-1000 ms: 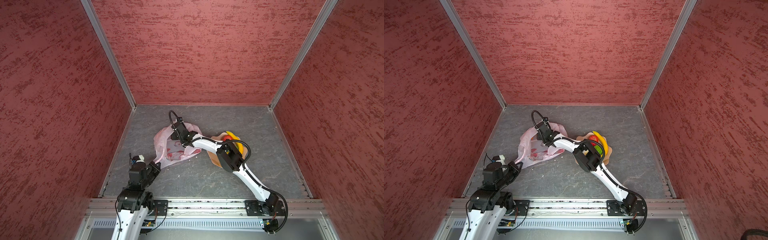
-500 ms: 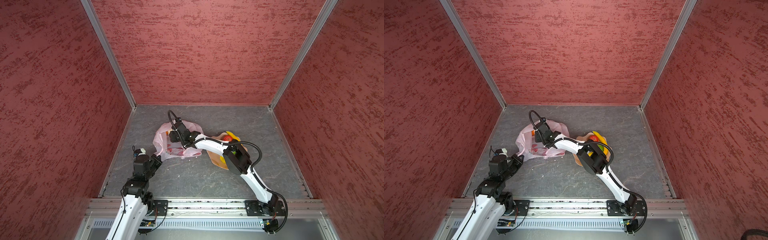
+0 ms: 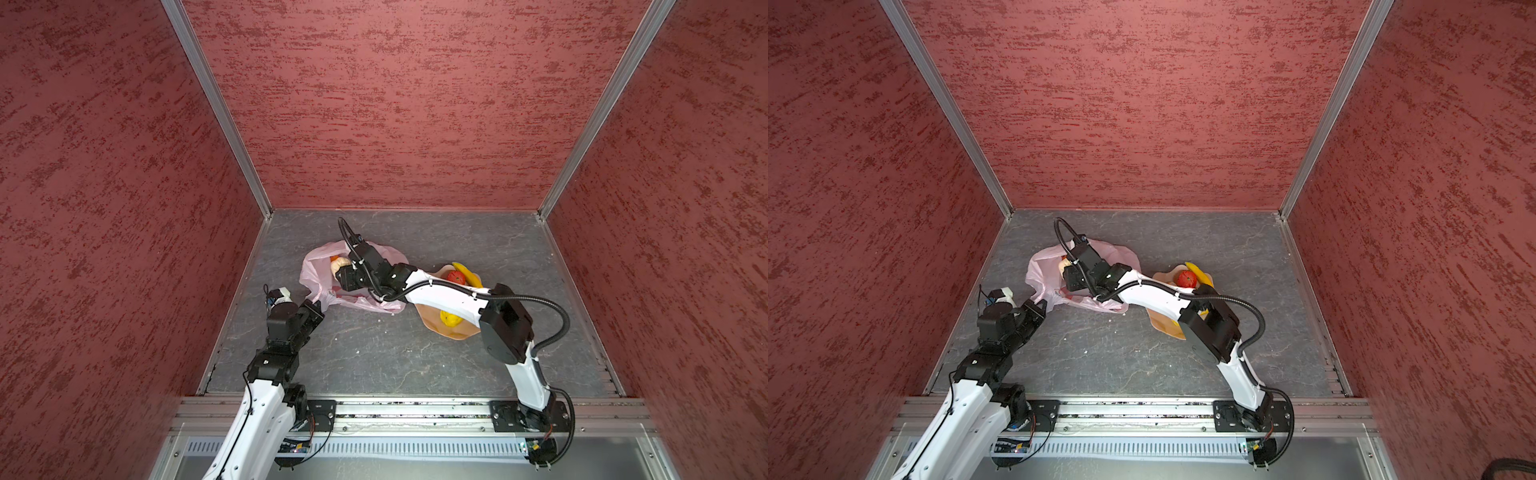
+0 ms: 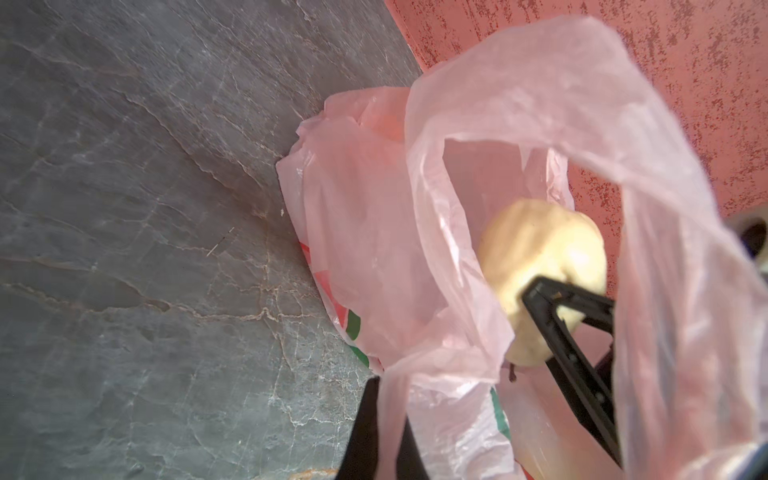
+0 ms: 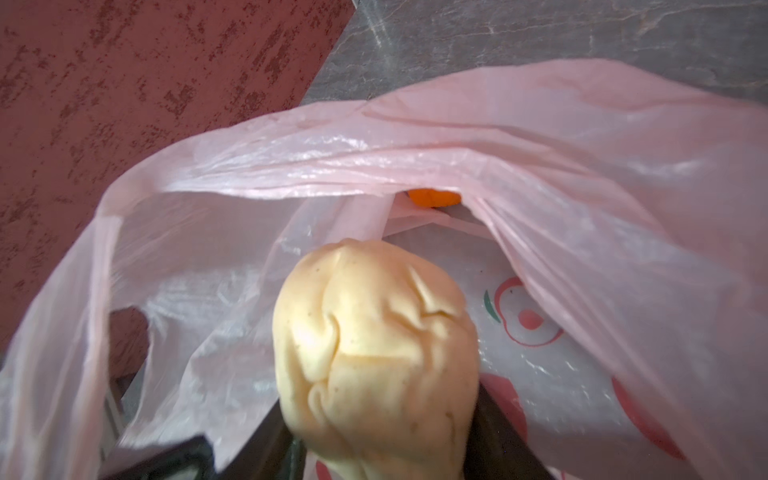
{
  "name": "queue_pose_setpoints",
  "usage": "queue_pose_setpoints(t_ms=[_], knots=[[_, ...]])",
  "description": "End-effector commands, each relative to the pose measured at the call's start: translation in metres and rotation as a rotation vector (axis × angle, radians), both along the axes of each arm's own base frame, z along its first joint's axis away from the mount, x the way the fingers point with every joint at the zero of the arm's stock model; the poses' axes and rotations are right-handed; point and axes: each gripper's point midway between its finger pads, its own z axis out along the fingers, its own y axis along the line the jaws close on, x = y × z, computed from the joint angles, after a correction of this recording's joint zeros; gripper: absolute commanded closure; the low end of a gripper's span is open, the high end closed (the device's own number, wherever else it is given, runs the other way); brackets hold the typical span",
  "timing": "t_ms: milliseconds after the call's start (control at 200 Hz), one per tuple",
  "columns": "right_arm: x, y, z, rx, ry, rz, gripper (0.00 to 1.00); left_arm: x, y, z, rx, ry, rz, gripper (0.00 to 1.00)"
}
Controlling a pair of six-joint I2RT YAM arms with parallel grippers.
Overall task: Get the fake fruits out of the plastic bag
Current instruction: 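Grasp the cream fruit and lift it out of the bag with the right gripper, then carry the cream fruit over the pink bowl with the right gripper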
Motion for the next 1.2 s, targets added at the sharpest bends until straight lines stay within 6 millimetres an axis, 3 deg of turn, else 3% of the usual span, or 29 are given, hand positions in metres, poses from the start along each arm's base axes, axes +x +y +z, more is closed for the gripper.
queue_pose_setpoints(t_ms=[0,391,576,967,1197], knots=[[-0.014,-0.001,0.040,0.074,-0.035,0.058,0.70,0.008,0.003,0.017,0.017,-0.052,0.009,1.00],[-0.030,0.012,0.067,0.187,-0.053,0.164,0.71,0.001,0.002,0.018,0.013,-0.050,0.002,1.00],[-0.019,0.020,0.081,0.198,-0.124,0.164,0.71,-0.007,0.002,0.020,0.027,-0.037,-0.007,1.00],[0.008,0.020,0.150,0.240,-0.314,0.113,0.73,-0.015,0.011,0.015,0.040,-0.022,0.030,1.00],[0.025,0.020,0.160,0.252,-0.393,0.073,0.75,-0.019,0.013,0.021,0.022,-0.028,0.037,1.00]])
